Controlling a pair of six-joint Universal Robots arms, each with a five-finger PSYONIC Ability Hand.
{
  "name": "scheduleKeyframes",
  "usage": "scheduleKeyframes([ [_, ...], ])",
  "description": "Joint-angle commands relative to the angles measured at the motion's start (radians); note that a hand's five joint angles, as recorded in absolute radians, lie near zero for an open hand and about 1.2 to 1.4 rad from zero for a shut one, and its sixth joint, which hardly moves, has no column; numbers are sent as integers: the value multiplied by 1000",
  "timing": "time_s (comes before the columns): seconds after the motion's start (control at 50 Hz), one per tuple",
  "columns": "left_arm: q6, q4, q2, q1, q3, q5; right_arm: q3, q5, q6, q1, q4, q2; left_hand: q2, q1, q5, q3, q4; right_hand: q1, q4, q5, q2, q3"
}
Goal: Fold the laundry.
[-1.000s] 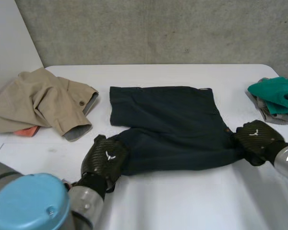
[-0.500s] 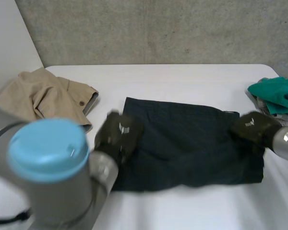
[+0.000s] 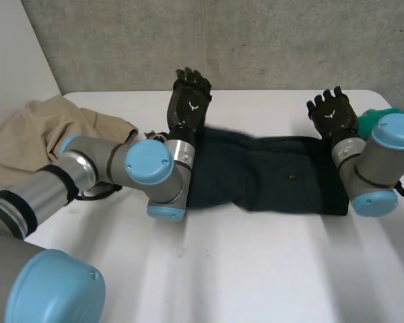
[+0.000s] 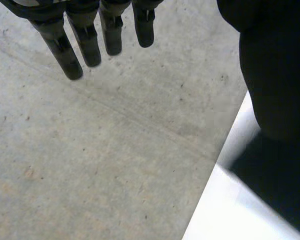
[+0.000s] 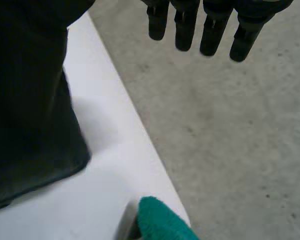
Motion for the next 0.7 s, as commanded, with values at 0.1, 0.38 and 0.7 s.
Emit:
scheduleKeyframes([
  [0.1, -90, -16, 203, -23, -227, -7, 154, 24, 142, 21, 150, -258, -44, -15, -53, -51, -43, -58, -60, -56, -52, -55],
  [0.38, -329, -24, 615, -35, -793, 0, 464, -108, 299, -90, 443, -402, -44, -15, -53, -51, -43, 152, 150, 153, 158, 155],
  [0.7, -377, -28, 664, -39, -873, -8, 497, -45, 187, -174, 263, -330, -37, -8, -47, -44, -36, 1164, 1162, 1165, 1170, 1167],
])
